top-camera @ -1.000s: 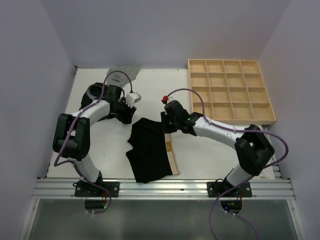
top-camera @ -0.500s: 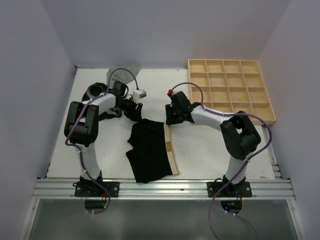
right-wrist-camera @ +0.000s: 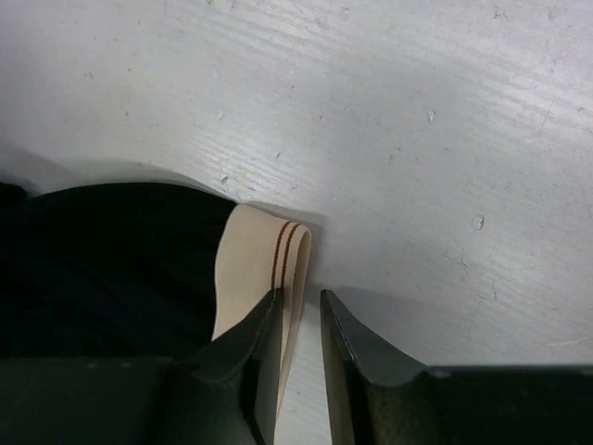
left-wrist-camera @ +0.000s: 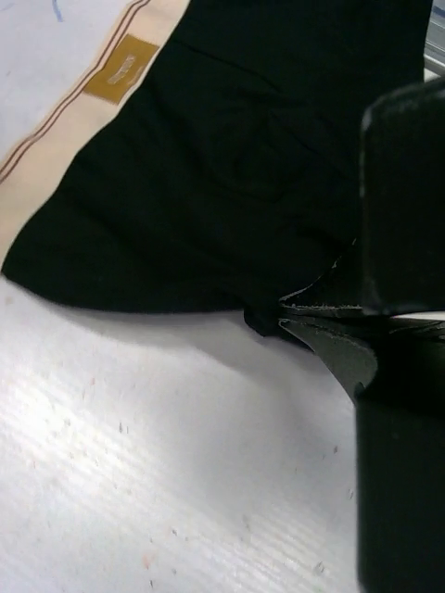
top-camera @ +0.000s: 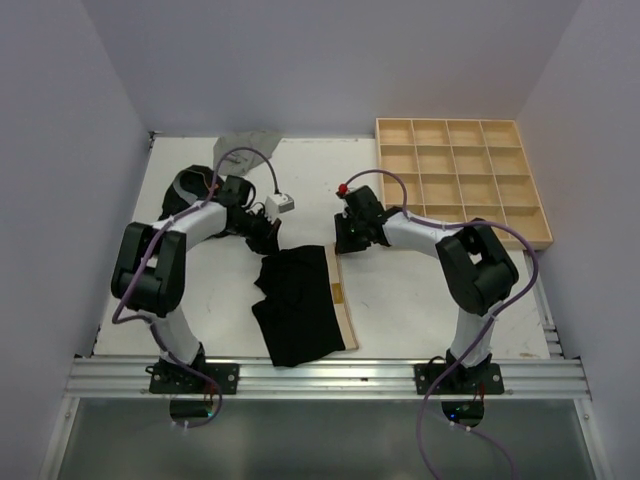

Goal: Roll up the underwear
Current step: Flatten the underwear

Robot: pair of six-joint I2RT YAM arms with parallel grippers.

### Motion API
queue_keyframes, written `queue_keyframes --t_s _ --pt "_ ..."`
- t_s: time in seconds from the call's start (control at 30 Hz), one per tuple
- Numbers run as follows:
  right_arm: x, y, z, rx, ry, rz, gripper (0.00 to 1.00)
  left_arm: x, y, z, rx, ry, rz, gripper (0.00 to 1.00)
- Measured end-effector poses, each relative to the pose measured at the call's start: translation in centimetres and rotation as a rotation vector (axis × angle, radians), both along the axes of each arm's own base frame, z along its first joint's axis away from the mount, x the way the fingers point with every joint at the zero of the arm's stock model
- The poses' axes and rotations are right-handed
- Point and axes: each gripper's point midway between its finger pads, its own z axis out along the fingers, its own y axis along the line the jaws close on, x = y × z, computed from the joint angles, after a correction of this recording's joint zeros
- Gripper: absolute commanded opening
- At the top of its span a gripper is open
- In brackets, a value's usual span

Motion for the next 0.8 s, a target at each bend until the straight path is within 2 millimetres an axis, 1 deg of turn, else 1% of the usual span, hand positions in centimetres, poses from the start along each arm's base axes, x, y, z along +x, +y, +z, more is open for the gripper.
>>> queue_keyframes --t_s 0.1,0.17,0.23,0.33,0.4,0.43,0.5,0.53,0.63,0.7,0.8 --pt "-0.1 -0.3 -0.3 -0.003 0.006 0.0 0.24 -1.5 -0.9 1.4 0.032 -0.099 -0.059 0.0" --pt "-0.2 -0.3 -0.3 -0.004 0.006 0.001 0.28 -2.7 -1.7 1.9 0.07 -0.179 -0.106 0.0" --pt "-0.2 -0.3 -0.3 -0.001 0.008 0.003 0.3 -3.7 -2.2 1.8 0.112 -0.244 -0.147 0.0" --pt "-0.3 -0.2 -0.3 0.004 0.01 0.014 0.33 -5.3 -3.0 0.5 0.181 -0.294 -0.22 0.2" --pt "-0.3 -0.1 -0.3 0.006 0.009 0.024 0.35 -5.8 -2.7 -0.5 0.225 -0.306 -0.238 0.33" --pt "-0.3 -0.2 -0.2 0.005 0.007 0.027 0.35 -5.9 -2.4 -0.8 0.243 -0.313 -0.238 0.36" --pt "-0.3 -0.2 -0.2 0.005 0.003 0.038 0.37 -5.5 -1.6 -1.3 0.284 -0.329 -0.219 0.41" --pt "-0.3 -0.2 -0.2 0.007 0.004 0.047 0.38 -5.3 -1.3 -1.4 0.3 -0.334 -0.208 0.43" --pt "-0.3 -0.3 -0.2 0.011 0.002 0.072 0.42 -3.9 -0.4 -0.8 0.304 -0.349 -0.159 0.45" --pt "-0.4 -0.3 -0.1 0.013 -0.001 0.096 0.46 -2.1 0.4 0.3 0.288 -0.361 -0.105 0.46" --pt "-0.3 -0.4 0.0 0.003 -0.01 0.123 0.47 1.5 2.0 3.2 0.249 -0.411 -0.016 0.47"
